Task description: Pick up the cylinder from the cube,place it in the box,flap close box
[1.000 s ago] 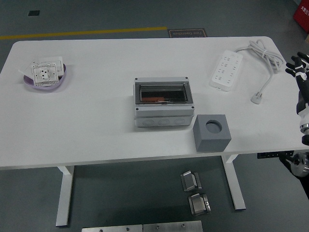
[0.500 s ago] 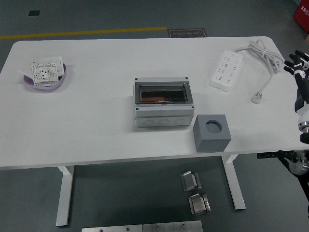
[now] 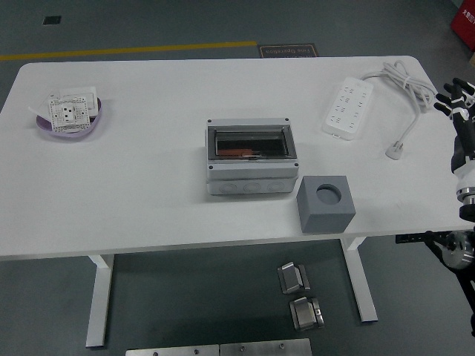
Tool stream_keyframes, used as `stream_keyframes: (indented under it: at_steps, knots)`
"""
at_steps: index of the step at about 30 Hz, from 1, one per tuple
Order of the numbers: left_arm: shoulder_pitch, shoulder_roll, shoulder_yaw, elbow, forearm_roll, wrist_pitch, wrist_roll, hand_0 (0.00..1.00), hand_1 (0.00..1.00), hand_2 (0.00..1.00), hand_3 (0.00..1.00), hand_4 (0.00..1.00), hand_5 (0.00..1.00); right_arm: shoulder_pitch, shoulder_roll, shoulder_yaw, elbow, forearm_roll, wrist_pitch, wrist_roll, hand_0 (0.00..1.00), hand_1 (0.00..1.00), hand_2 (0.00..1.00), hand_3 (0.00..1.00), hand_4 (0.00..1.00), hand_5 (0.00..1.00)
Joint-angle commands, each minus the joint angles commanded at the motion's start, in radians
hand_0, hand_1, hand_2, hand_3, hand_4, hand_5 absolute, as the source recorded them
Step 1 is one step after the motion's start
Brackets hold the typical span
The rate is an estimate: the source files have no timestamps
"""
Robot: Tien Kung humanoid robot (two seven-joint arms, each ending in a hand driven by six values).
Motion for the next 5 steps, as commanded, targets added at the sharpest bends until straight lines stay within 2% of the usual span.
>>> stream_keyframes:
  at_steps: [5]
  knots:
    - [0.001, -0.001, 0.002, 0.0, -0.002, 0.0, 0.0, 0.633, 0.644, 0.604, 0.628, 0.658, 0.315, -0.002, 0.002, 0.003, -0.001, 0.001, -0.001, 0.002, 0.673, 0.645, 0.694, 0.67, 0.701, 0.462]
